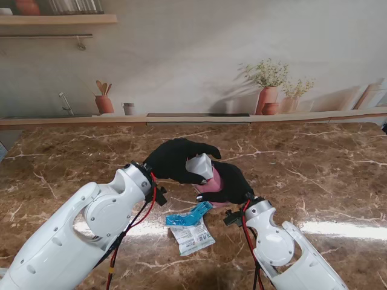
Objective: Fill the seasoning bottle
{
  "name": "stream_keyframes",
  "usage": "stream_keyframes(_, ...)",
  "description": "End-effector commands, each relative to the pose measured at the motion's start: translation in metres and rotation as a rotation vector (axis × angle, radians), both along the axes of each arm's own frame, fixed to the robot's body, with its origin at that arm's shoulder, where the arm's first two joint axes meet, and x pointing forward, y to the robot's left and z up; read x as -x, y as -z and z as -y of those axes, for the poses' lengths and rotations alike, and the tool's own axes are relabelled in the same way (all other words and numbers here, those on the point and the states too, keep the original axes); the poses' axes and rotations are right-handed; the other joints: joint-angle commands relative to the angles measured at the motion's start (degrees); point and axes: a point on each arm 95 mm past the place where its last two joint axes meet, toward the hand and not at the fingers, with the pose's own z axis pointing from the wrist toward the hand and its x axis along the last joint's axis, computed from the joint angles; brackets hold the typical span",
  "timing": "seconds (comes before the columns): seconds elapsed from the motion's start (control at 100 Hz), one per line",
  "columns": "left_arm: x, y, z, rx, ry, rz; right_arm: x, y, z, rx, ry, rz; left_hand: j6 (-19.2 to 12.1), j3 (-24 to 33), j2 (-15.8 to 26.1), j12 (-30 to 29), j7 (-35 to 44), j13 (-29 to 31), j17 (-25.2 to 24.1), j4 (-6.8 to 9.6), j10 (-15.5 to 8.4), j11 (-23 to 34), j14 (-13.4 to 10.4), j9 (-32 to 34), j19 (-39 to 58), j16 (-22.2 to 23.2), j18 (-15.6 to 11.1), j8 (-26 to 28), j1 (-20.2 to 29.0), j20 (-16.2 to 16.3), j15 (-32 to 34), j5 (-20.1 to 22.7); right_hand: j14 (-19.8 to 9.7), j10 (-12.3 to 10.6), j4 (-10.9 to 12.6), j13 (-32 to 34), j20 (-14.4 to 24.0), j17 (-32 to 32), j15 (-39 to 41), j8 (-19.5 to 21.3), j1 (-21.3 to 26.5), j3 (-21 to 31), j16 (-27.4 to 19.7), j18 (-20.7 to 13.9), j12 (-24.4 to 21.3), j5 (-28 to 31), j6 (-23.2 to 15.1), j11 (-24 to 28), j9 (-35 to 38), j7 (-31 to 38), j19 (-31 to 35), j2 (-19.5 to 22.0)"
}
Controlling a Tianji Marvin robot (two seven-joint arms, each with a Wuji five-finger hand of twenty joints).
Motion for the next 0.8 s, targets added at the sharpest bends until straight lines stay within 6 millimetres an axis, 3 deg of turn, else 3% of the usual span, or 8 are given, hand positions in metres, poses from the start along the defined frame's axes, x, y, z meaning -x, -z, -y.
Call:
stream_keyframes(0.0, 0.0, 0.002, 0.001, -0.008, 0.016, -0.011, 0.001, -0.002, -0.004, 0.001, -0.015, -0.004, 0.0, 9.8, 9.6, -1.0, 44.0, 4.2, -3.0, 3.16, -10.3, 9.9, -4.3, 4.8, -1.4, 0.7, -3.3, -1.2, 18.2, -2.2, 3.1, 1.6, -6.0, -8.9, 3.2, 6.6, 0.3, -0.1, 10.0, 6.6, 14.7, 15.0, 2.8, -0.7, 1.9, 10.2, -18.2, 5.0, 4.6, 11.8, 2.2, 21.5)
stream_keyframes(0.09, -0.001, 0.002, 0.001, -0.013, 0.024, -0.017, 0.001, -0.002, -0.004, 0.002, -0.016, -0.006, 0.2, 10.2, 9.7, -4.3, 43.3, 3.1, -4.3, 3.23, -10.1, 9.6, -4.5, 3.4, -2.1, -1.3, -3.4, -1.9, 18.0, -2.8, 1.2, 1.7, -6.0, -8.9, 3.2, 6.6, 0.3, -0.1, 10.0, 6.5, 14.7, 15.0, 2.8, -0.7, 1.9, 10.1, -18.2, 5.0, 4.6, 11.8, 2.2, 21.5)
stream_keyframes(0.2, -0.001, 0.001, 0.0, -0.026, 0.043, -0.029, 0.001, -0.002, -0.004, 0.006, -0.018, -0.005, 0.3, 12.0, 10.0, -13.7, 40.3, -1.3, -7.8, 3.37, -10.4, 11.0, -6.0, -0.4, -5.7, -6.9, -5.1, -5.3, 16.3, -3.7, -1.4, 1.3, -6.0, -9.0, 3.2, 6.7, 0.3, -0.1, 10.1, 6.5, 14.7, 15.0, 2.9, -0.6, 1.9, 10.2, -18.2, 5.1, 4.7, 11.8, 2.2, 21.4)
stream_keyframes(0.31, -0.001, 0.002, -0.002, -0.042, 0.061, -0.033, 0.0, -0.002, -0.003, 0.0, -0.015, -0.009, 0.2, 14.3, 9.9, -20.6, 37.2, -5.5, -11.3, 3.91, -10.6, 11.8, -6.8, -4.0, -7.5, -10.1, -6.5, -8.6, 13.3, -2.5, -0.8, -0.2, -6.0, -8.9, 3.2, 6.7, 0.3, -0.1, 10.1, 6.5, 14.7, 15.0, 2.9, -0.6, 2.0, 10.2, -18.2, 5.0, 4.6, 11.8, 2.2, 21.4)
stream_keyframes(0.36, 0.0, 0.002, -0.002, -0.048, 0.065, -0.033, 0.0, -0.002, -0.003, -0.005, -0.009, -0.011, 0.3, 15.9, 10.4, -23.5, 35.6, -8.4, -13.4, 5.3, -10.6, 11.6, -7.0, -6.0, -8.4, -11.8, -6.8, -9.8, 10.3, -2.3, -0.3, -1.7, -6.0, -9.0, 3.2, 6.7, 0.3, -0.1, 10.1, 6.5, 14.7, 15.0, 2.9, -0.5, 2.0, 10.2, -18.2, 5.0, 4.6, 11.8, 2.2, 21.5)
stream_keyframes(0.43, 0.0, 0.003, -0.004, -0.054, 0.064, -0.021, 0.0, -0.003, -0.002, -0.015, -0.001, -0.015, 0.0, 16.9, 10.8, -25.3, 33.4, -11.6, -15.5, 7.96, -10.9, 10.6, -7.8, -8.9, -9.1, -19.8, -7.7, -11.6, 6.8, -1.5, 1.0, -3.8, -6.0, -8.9, 3.2, 6.7, 0.3, -0.1, 10.1, 6.5, 14.7, 15.0, 2.9, -0.5, 2.0, 10.2, -18.2, 5.0, 4.6, 11.8, 2.2, 21.5)
stream_keyframes(0.71, 0.002, 0.002, -0.008, -0.091, 0.086, -0.01, -0.001, -0.004, -0.004, -0.016, -0.002, -0.014, -0.7, 13.5, 7.7, -30.1, 22.1, -29.8, -28.0, 6.83, -12.8, 5.2, -8.9, -21.3, -17.5, -23.9, -12.5, -18.7, 1.0, -2.6, -3.2, -11.5, -6.0, -8.9, 3.2, 6.6, 0.3, -0.1, 10.2, 6.5, 14.7, 15.0, 2.9, -0.5, 2.0, 10.1, -18.2, 5.1, 4.6, 11.8, 2.2, 21.5)
stream_keyframes(0.79, 0.002, 0.003, -0.009, -0.099, 0.098, -0.025, -0.001, -0.004, -0.004, -0.016, -0.003, -0.013, -0.6, 12.1, 7.1, -31.0, 20.1, -33.0, -28.5, 6.67, -13.0, 4.7, -9.5, -23.0, -21.3, -24.7, -12.8, -20.0, -0.1, -3.8, -3.9, -12.1, -6.0, -9.0, 3.2, 6.6, 0.3, -0.1, 10.2, 6.5, 14.7, 15.0, 2.9, -0.5, 2.0, 10.1, -18.2, 5.0, 4.6, 11.8, 2.2, 21.5)
